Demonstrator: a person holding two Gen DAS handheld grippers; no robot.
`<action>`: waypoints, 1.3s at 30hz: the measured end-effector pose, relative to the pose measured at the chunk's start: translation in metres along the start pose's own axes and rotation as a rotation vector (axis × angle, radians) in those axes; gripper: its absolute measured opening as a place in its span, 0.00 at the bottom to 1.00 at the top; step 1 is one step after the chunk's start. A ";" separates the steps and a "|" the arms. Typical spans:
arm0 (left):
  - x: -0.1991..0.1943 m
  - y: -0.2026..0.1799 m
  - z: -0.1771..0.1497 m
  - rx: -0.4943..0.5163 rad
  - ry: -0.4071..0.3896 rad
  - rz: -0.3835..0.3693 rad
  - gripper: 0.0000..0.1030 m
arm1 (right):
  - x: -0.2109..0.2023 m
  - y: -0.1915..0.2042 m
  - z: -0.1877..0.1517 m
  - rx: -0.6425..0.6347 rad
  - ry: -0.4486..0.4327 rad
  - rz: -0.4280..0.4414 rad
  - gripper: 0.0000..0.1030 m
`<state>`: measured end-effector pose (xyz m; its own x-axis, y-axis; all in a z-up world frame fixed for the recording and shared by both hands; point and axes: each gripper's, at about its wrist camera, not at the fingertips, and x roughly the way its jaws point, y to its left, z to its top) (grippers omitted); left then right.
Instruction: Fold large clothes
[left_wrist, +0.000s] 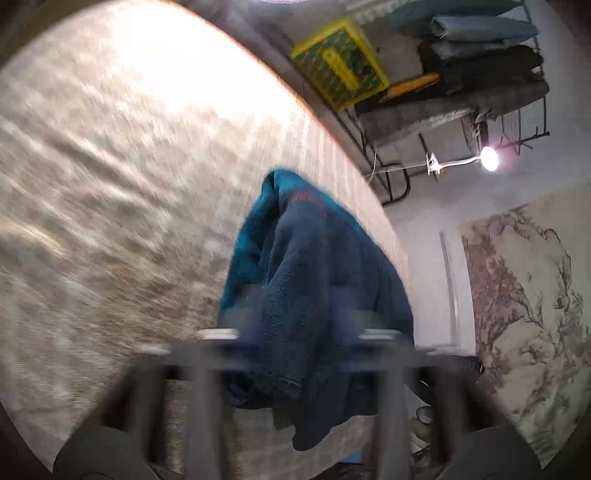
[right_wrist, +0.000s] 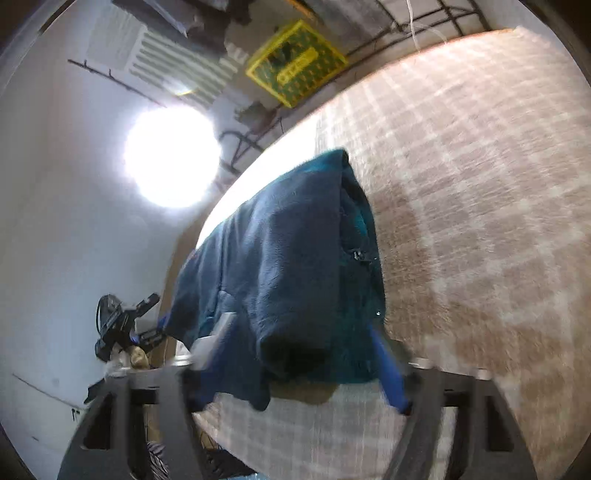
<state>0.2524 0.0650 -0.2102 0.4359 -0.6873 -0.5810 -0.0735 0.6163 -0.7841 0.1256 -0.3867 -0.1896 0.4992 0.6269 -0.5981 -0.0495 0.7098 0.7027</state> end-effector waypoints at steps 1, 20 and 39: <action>0.005 0.000 -0.004 0.016 0.010 0.016 0.06 | 0.006 0.002 0.001 -0.018 0.024 -0.003 0.22; 0.006 -0.013 -0.040 0.251 -0.014 0.307 0.04 | 0.012 -0.003 -0.011 -0.152 0.085 -0.150 0.07; 0.003 -0.122 -0.036 0.439 -0.167 0.257 0.16 | 0.009 0.128 0.059 -0.547 -0.131 -0.185 0.28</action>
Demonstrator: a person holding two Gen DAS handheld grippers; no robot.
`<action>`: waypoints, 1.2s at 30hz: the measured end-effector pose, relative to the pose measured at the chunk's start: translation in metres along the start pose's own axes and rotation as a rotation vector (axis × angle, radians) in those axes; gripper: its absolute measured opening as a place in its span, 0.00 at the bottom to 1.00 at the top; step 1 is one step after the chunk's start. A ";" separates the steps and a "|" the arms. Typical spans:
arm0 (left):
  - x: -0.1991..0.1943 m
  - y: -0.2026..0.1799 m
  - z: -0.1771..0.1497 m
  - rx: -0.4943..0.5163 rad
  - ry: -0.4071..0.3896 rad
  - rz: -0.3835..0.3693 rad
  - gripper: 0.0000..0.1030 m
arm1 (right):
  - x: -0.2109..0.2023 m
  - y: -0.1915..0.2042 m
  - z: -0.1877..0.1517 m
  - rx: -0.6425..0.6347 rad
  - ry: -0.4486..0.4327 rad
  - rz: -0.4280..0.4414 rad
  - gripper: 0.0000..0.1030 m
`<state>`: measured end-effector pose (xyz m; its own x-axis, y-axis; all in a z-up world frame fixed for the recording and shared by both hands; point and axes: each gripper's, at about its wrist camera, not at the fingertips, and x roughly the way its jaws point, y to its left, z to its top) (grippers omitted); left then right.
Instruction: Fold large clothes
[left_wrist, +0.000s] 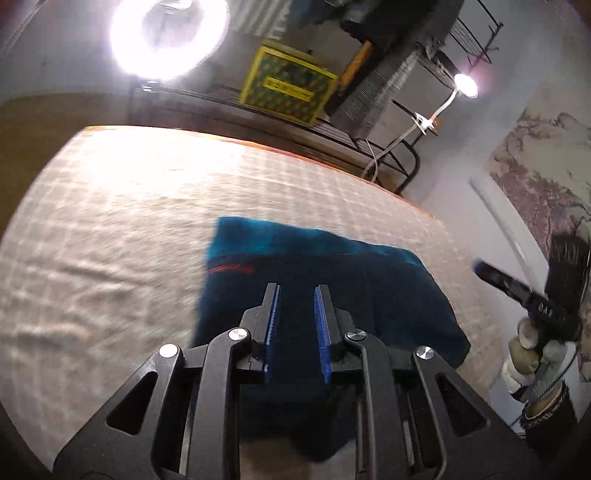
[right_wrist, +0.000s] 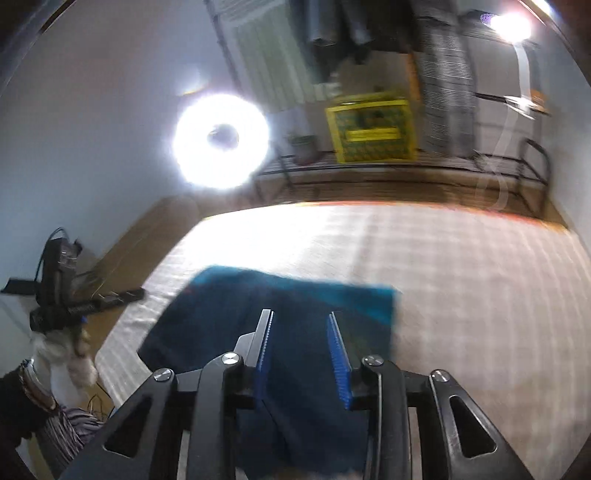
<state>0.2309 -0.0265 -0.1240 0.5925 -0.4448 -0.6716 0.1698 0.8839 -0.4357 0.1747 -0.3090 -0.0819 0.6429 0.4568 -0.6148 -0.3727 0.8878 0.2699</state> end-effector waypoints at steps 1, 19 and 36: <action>0.010 -0.002 0.004 -0.004 0.009 0.001 0.16 | 0.011 0.005 0.007 -0.010 0.010 0.012 0.25; 0.093 0.021 0.004 0.069 0.106 0.091 0.09 | 0.156 0.017 0.006 -0.088 0.228 -0.126 0.24; 0.046 0.060 -0.069 0.061 0.145 0.138 0.15 | 0.043 -0.044 -0.088 0.093 0.324 -0.121 0.29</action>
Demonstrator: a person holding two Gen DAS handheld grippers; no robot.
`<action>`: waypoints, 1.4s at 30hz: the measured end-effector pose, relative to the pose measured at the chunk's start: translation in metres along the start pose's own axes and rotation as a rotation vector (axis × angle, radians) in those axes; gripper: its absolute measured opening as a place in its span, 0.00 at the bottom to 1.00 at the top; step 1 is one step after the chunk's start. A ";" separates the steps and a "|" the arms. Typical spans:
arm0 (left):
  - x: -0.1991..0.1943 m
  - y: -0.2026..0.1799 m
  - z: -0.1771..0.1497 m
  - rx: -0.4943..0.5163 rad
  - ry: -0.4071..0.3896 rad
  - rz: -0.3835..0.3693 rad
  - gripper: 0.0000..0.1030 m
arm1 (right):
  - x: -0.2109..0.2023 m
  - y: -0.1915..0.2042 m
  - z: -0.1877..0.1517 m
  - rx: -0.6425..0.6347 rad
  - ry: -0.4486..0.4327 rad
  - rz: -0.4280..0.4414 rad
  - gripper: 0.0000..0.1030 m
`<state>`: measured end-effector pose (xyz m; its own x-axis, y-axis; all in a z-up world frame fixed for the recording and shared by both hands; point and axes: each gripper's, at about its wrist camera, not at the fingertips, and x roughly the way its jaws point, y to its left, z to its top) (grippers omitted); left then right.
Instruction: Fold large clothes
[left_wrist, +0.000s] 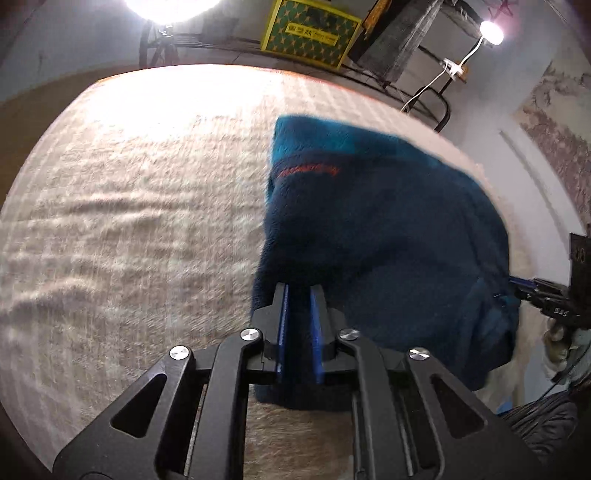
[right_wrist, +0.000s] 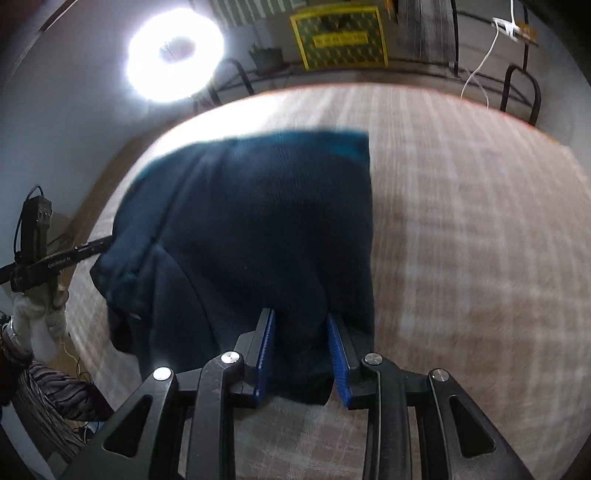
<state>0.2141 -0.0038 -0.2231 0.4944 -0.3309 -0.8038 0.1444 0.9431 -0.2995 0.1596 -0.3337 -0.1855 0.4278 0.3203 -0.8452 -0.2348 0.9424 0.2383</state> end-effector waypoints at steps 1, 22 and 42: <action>0.002 -0.002 -0.002 0.023 -0.004 0.016 0.15 | 0.002 0.002 -0.003 -0.014 0.001 -0.010 0.29; -0.068 -0.037 0.010 0.081 -0.177 0.098 0.61 | -0.060 0.007 0.011 -0.078 -0.310 -0.121 0.90; 0.034 0.062 0.032 -0.469 0.149 -0.386 0.62 | 0.025 -0.057 0.027 0.226 -0.050 0.278 0.94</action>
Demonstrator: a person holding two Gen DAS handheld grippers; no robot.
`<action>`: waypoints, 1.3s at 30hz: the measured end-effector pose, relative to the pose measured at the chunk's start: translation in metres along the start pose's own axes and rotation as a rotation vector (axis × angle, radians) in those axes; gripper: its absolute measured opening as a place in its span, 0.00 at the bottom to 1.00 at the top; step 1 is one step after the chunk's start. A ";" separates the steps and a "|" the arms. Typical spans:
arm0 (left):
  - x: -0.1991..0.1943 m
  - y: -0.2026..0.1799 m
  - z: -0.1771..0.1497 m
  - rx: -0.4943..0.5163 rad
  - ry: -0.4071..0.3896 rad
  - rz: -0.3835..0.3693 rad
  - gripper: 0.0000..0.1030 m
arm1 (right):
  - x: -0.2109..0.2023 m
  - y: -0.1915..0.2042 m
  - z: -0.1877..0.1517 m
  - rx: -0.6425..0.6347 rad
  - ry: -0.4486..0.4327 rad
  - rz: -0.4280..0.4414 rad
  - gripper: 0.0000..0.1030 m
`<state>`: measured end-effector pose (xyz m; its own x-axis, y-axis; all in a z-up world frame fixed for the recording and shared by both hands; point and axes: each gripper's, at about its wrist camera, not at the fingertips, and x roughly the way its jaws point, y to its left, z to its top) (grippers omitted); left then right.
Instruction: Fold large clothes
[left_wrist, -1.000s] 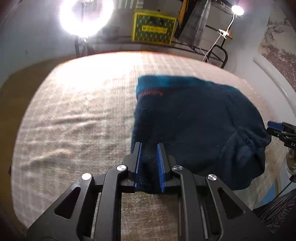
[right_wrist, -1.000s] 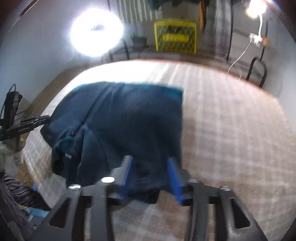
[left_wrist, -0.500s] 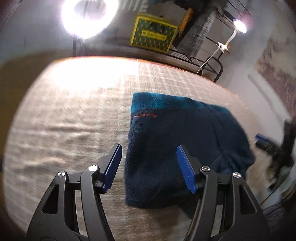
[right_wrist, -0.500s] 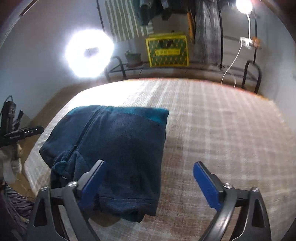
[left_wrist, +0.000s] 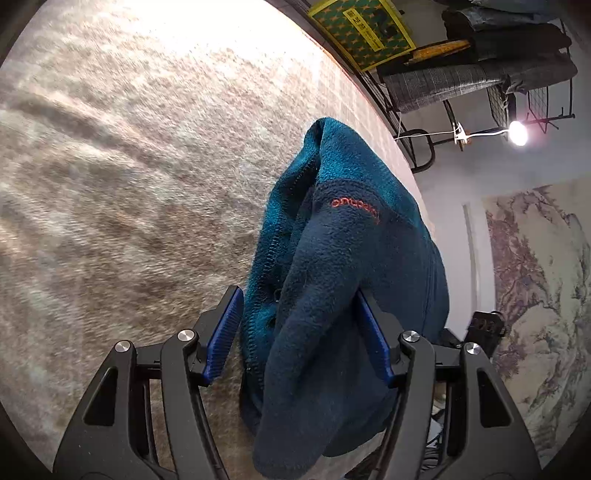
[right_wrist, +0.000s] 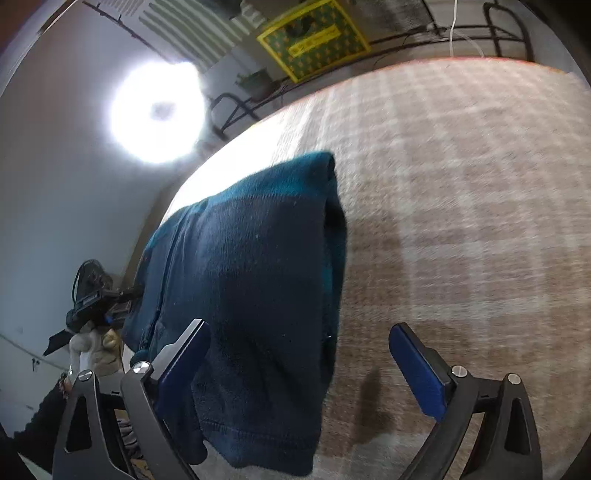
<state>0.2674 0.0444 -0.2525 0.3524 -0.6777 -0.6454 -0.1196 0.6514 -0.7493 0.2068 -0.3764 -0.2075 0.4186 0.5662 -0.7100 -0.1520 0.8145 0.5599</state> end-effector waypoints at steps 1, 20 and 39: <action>0.002 0.002 0.001 -0.011 0.006 -0.007 0.62 | 0.004 -0.001 0.000 0.001 0.011 0.008 0.92; 0.005 -0.032 -0.013 0.087 -0.067 0.057 0.32 | 0.023 0.016 0.005 0.005 0.052 0.066 0.44; -0.014 -0.119 -0.045 0.251 -0.115 -0.003 0.25 | -0.052 0.058 0.015 -0.121 -0.096 -0.091 0.28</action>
<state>0.2347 -0.0394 -0.1609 0.4575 -0.6455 -0.6115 0.1104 0.7236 -0.6813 0.1893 -0.3600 -0.1321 0.5186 0.4796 -0.7078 -0.2137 0.8743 0.4358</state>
